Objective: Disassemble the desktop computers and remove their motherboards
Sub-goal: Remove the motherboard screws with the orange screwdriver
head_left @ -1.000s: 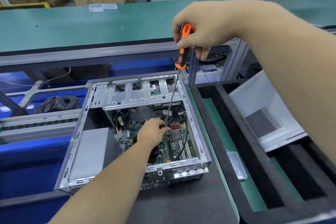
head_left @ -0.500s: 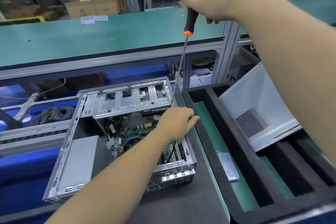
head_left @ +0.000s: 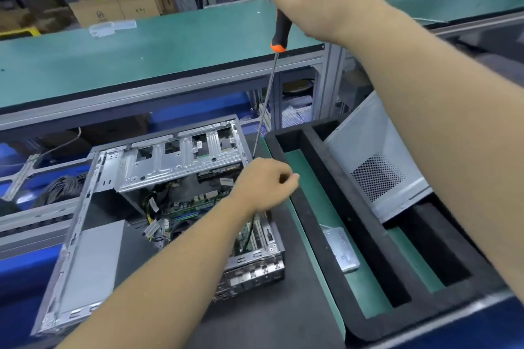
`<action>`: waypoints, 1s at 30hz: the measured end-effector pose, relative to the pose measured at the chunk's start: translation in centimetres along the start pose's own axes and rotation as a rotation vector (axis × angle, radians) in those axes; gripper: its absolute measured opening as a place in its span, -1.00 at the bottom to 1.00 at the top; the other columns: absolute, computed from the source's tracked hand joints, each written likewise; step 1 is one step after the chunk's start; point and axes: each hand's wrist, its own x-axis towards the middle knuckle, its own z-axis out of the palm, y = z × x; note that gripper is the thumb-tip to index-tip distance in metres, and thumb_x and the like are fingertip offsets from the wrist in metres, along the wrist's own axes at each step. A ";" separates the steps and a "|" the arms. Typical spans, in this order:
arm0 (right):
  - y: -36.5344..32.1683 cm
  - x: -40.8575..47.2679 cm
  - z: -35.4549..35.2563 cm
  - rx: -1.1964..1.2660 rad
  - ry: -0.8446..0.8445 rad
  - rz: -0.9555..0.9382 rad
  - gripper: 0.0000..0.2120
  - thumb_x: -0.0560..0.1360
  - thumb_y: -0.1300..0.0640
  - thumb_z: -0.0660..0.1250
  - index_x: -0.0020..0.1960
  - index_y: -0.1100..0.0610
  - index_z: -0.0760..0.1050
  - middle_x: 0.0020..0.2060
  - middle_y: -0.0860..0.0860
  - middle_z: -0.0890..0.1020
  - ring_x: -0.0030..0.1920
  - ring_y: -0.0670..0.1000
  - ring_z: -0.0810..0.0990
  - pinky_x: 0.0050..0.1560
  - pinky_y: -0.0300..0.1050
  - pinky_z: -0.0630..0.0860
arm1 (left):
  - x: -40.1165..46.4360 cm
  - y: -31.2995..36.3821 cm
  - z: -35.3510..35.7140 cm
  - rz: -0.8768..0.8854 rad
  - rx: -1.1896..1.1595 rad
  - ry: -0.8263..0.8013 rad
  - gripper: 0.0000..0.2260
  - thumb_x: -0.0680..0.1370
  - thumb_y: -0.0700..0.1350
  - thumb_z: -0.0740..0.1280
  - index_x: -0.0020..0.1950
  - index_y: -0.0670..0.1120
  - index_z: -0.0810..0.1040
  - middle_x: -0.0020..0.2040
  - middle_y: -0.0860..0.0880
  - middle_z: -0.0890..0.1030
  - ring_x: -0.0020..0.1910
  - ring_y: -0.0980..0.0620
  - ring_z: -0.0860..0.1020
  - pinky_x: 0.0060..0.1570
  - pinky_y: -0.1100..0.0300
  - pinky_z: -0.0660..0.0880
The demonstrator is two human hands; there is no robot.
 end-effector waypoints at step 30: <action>-8.4 -4.3 10.6 -0.153 -0.378 -0.185 -0.71 0.60 -0.08 0.25 0.10 0.15 0.38 -0.23 0.13 0.49 -0.21 0.26 0.52 -0.17 0.09 0.54 | -4.1 -9.2 1.8 -0.479 -0.359 0.102 -0.87 0.60 -0.13 0.38 -0.15 -0.01 0.57 -0.13 0.03 0.65 -0.24 0.20 0.55 -0.13 0.22 0.49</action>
